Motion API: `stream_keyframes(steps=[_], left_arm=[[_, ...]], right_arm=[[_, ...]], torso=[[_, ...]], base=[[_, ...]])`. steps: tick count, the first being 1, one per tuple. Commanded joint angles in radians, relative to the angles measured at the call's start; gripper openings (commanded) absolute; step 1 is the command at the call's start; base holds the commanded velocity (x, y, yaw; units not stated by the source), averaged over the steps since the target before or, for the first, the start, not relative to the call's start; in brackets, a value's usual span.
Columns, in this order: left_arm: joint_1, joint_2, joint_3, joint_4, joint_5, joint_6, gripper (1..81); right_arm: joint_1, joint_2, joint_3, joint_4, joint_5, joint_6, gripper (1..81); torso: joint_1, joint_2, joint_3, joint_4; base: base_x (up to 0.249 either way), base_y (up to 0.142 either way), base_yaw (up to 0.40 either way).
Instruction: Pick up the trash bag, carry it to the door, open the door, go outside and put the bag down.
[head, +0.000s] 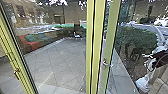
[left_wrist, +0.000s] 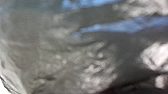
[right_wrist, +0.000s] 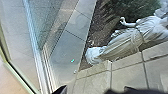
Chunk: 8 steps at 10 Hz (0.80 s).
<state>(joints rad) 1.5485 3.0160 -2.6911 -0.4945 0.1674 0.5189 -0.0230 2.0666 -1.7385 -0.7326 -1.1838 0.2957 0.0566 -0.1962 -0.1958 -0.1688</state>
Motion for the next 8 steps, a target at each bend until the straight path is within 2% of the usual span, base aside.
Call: stream_keyframes(steps=[1, 5, 6, 8], left_arm=[[-0.023, 0.006, 0.005, -0.009, 0.092, -0.002, 1.0], [-0.017, 0.011, 0.005, -0.009, 0.09, -0.005, 1.0], [-0.017, 0.012, 0.005, -0.009, 0.09, -0.005, 1.0], [-0.017, 0.015, 0.005, -0.009, 0.09, -0.017, 1.0]], right_arm=[[0.18, -0.014, -0.102, -0.284, 0.059, -0.03, 81.1], [0.136, -0.001, -0.205, -0.381, 0.162, -0.046, 81.1], [0.134, 0.008, -0.238, -0.431, 0.197, -0.046, 81.1], [0.132, 0.029, -0.314, -0.49, 0.214, -0.052, 81.1]], torso=[[0.0, 0.0, 0.0, 0.0], [-0.001, 0.0, 0.0, 0.0], [-0.001, 0.0, 0.001, 0.0], [-0.001, 0.0, 0.001, 0.0]], base=[[0.0, 0.0, 0.0], [0.0, 0.0, 0.0], [0.0, 0.0, 0.0], [0.0, 0.0, 0.0]])
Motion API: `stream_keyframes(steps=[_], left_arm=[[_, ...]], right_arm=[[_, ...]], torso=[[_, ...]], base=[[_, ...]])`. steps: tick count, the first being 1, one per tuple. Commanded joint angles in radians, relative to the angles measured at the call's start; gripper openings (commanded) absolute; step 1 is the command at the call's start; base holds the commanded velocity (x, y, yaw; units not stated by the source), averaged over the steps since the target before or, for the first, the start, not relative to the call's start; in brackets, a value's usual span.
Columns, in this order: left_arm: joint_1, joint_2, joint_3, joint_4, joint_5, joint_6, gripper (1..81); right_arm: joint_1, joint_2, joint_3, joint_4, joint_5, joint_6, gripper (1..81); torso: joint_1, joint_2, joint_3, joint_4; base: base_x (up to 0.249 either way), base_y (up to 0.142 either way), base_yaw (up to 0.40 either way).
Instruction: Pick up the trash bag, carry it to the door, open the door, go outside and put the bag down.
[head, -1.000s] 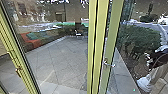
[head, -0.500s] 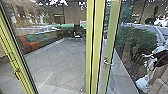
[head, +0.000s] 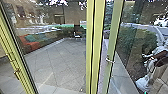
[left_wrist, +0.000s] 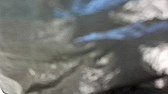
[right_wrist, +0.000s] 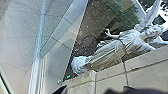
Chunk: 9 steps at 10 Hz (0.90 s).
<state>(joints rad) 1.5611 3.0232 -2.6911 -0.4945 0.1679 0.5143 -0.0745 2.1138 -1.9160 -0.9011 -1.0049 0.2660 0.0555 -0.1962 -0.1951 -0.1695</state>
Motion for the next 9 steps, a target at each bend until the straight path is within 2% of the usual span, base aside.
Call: stream_keyframes(steps=[1, 6, 7, 9], left_arm=[[-0.029, 0.01, 0.005, -0.009, 0.09, -0.016, 1.0], [-0.028, 0.014, 0.005, -0.009, 0.091, -0.017, 1.0], [-0.028, 0.014, 0.005, -0.009, 0.091, -0.017, 1.0], [-0.028, 0.013, 0.005, -0.007, 0.091, -0.016, 1.0]], right_arm=[[0.182, -0.018, -0.152, -0.328, 0.052, -0.034, 81.1], [0.155, -0.039, -0.178, -0.406, 0.057, -0.071, 81.1], [0.149, -0.044, -0.184, -0.4, 0.058, -0.073, 81.1], [0.147, -0.039, -0.222, -0.31, 0.068, -0.073, 81.1]], torso=[[0.0, 0.0, 0.0, 0.0], [0.0, 0.0, 0.0, 0.0], [0.0, 0.0, 0.0, 0.0], [0.001, 0.0, 0.0, 0.0]], base=[[0.0, 0.0, 0.0], [0.0, 0.0, 0.0], [0.0, 0.0, 0.0], [0.0, 0.0, 0.0]])
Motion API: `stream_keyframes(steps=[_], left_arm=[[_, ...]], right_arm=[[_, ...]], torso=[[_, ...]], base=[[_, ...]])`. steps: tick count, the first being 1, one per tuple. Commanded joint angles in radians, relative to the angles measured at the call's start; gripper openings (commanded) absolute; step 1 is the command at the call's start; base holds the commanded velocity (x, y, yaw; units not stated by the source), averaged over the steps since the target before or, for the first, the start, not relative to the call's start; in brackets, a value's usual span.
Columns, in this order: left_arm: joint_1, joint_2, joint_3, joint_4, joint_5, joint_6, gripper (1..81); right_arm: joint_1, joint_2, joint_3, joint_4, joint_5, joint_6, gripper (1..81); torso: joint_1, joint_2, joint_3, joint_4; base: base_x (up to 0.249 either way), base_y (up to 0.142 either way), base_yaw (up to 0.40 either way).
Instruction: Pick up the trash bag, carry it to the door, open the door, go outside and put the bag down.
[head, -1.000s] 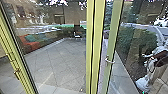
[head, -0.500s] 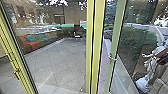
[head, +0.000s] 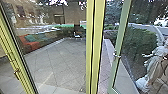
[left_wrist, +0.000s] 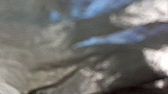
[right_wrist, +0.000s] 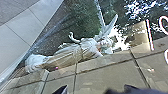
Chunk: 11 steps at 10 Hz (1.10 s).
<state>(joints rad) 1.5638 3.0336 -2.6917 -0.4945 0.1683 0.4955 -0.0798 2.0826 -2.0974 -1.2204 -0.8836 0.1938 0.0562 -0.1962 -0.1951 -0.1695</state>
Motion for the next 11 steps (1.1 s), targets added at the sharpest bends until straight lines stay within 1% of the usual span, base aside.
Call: stream_keyframes(steps=[1, 4, 5, 6, 11], left_arm=[[-0.026, 0.001, 0.006, -0.007, 0.091, 0.003, 1.0], [-0.023, 0.001, 0.006, -0.007, 0.091, 0.003, 1.0], [-0.023, 0.004, 0.006, -0.007, 0.091, 0.003, 1.0], [-0.023, 0.001, 0.006, -0.007, 0.091, 0.003, 1.0], [-0.018, -0.001, 0.006, -0.009, 0.091, 0.003, 1.0]], right_arm=[[0.149, -0.006, -0.055, 0.019, -0.051, -0.001, 81.1], [0.142, -0.004, -0.103, 0.03, -0.025, -0.001, 81.1], [0.146, 0.006, -0.126, 0.042, -0.011, -0.001, 81.1], [0.146, 0.022, -0.159, 0.073, -0.008, -0.001, 81.1], [0.149, 0.032, -0.205, 0.068, 0.006, -0.005, 81.1]], torso=[[0.0, 0.0, 0.0, 0.0], [0.0, 0.0, 0.0, 0.0], [0.0, 0.0, 0.0, 0.0], [0.0, 0.0, 0.0, 0.0], [0.001, 0.0, 0.0, 0.0]], base=[[0.0, 0.0, 0.0], [0.0, 0.0, 0.0], [0.0, 0.0, 0.0], [0.0, 0.0, 0.0], [0.0, 0.0, 0.0]])
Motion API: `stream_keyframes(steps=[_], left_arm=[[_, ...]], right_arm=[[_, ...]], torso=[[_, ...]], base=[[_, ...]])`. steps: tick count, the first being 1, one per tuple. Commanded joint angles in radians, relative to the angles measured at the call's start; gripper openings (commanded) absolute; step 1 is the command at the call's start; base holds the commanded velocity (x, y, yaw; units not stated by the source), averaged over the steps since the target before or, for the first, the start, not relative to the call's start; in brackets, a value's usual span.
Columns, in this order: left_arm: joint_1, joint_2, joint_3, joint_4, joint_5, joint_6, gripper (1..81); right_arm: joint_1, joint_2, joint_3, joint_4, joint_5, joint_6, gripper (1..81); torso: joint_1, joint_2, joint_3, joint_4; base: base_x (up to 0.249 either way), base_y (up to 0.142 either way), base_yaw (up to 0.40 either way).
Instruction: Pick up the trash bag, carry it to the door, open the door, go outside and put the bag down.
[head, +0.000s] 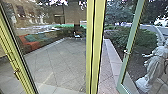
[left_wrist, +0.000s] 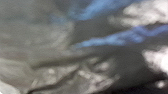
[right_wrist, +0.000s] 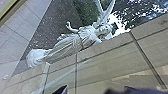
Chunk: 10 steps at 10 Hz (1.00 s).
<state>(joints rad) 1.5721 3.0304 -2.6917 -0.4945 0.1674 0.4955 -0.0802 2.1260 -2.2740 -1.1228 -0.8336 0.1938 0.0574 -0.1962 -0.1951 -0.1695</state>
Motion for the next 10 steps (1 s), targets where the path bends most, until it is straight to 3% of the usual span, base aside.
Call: stream_keyframes(steps=[1, 2, 4, 6, 8, 10], left_arm=[[-0.027, 0.002, 0.006, -0.007, 0.09, 0.003, 1.0], [-0.027, 0.002, 0.006, -0.007, 0.09, 0.003, 1.0], [-0.027, 0.002, 0.006, -0.007, 0.09, 0.003, 1.0], [-0.027, 0.001, 0.006, -0.007, 0.09, 0.005, 1.0], [-0.027, 0.001, 0.006, -0.007, 0.09, 0.008, 1.0], [-0.027, 0.004, 0.006, 0.001, 0.09, 0.008, 1.0]], right_arm=[[0.154, -0.01, -0.034, -0.019, -0.041, -0.005, 81.1], [0.165, 0.004, -0.042, 0.011, -0.041, -0.004, 81.1], [0.191, 0.05, -0.076, 0.215, -0.098, -0.004, 81.1], [0.185, 0.105, -0.127, 0.479, -0.258, -0.011, 81.1], [0.178, 0.096, -0.131, 0.694, -0.349, -0.06, 81.1], [0.115, 0.084, -0.133, 0.838, -0.423, -0.08, 81.1]], torso=[[0.0, 0.0, 0.0, 0.0], [0.0, 0.0, 0.0, 0.0], [0.0, 0.0, 0.0, 0.0], [0.0, 0.0, 0.0, 0.0], [0.0, 0.0, 0.0, 0.0], [0.0, 0.0, 0.0, 0.0]], base=[[0.0, 0.0, 0.0], [0.0, 0.0, 0.0], [0.0, 0.0, 0.0], [0.0, 0.0, 0.0], [0.0, 0.0, 0.0], [0.0, 0.0, 0.0]])
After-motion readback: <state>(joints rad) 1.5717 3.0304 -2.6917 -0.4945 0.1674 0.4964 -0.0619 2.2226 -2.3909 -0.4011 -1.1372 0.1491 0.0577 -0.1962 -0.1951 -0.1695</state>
